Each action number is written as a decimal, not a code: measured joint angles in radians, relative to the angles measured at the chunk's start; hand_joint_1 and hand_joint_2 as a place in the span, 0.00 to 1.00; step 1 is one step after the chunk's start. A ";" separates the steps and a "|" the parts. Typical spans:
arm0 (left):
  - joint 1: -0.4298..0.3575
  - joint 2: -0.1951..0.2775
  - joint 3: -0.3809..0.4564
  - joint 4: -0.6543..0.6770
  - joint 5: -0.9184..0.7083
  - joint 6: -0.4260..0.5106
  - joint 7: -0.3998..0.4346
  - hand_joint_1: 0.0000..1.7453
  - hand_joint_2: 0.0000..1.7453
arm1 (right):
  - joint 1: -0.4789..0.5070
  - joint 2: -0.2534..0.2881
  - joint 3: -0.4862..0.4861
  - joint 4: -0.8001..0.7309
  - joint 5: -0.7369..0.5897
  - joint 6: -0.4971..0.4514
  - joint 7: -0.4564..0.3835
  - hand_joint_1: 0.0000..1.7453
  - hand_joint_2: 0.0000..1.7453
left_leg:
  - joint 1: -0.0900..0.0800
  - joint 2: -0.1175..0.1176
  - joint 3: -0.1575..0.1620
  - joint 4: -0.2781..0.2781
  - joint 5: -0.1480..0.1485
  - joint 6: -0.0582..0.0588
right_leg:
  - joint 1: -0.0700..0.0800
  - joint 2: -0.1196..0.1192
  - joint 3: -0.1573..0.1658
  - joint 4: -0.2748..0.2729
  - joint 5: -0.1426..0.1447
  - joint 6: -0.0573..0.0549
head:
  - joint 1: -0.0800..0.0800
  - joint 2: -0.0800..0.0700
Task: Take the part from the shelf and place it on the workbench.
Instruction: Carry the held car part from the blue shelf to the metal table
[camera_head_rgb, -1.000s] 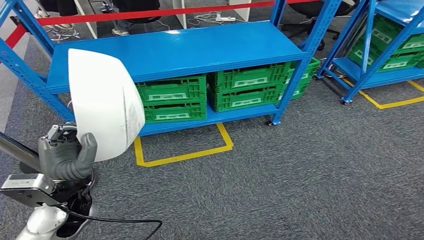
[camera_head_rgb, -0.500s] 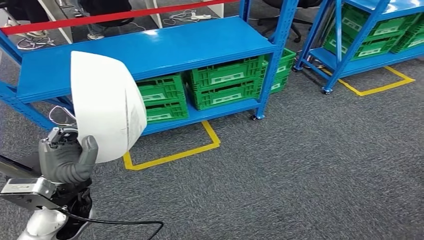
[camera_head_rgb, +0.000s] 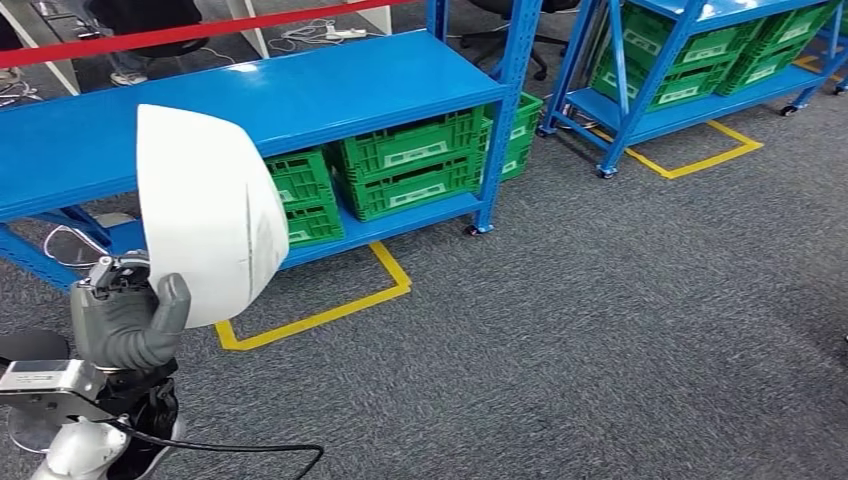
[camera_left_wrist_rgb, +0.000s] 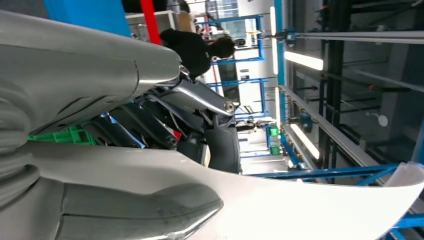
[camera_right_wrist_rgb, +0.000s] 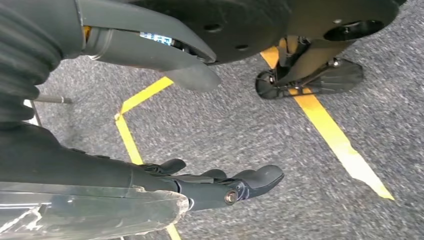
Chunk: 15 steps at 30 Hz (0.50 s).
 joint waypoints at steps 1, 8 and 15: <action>0.000 -0.001 0.000 0.000 0.000 -0.002 0.001 1.00 1.00 | 0.000 0.000 0.000 0.000 -0.003 0.000 0.001 0.00 1.00 | 0.002 0.008 0.001 -0.003 0.002 0.005 | 0.000 -0.015 -0.018 0.036 -0.022 0.004 | 0.004 0.000; 0.000 -0.010 -0.003 0.000 -0.001 -0.008 0.006 1.00 1.00 | 0.007 0.001 -0.007 -0.006 -0.022 0.007 0.009 0.00 1.00 | -0.003 0.080 0.003 -0.003 0.000 0.006 | -0.002 -0.071 -0.060 0.141 -0.039 0.012 | 0.010 0.000; -0.007 -0.017 -0.010 0.000 -0.004 -0.015 0.010 1.00 1.00 | 0.016 0.012 -0.025 -0.038 -0.027 0.036 0.025 0.00 1.00 | -0.011 0.114 0.008 0.011 -0.020 -0.024 | 0.005 -0.085 0.026 -0.026 0.009 -0.024 | 0.008 0.000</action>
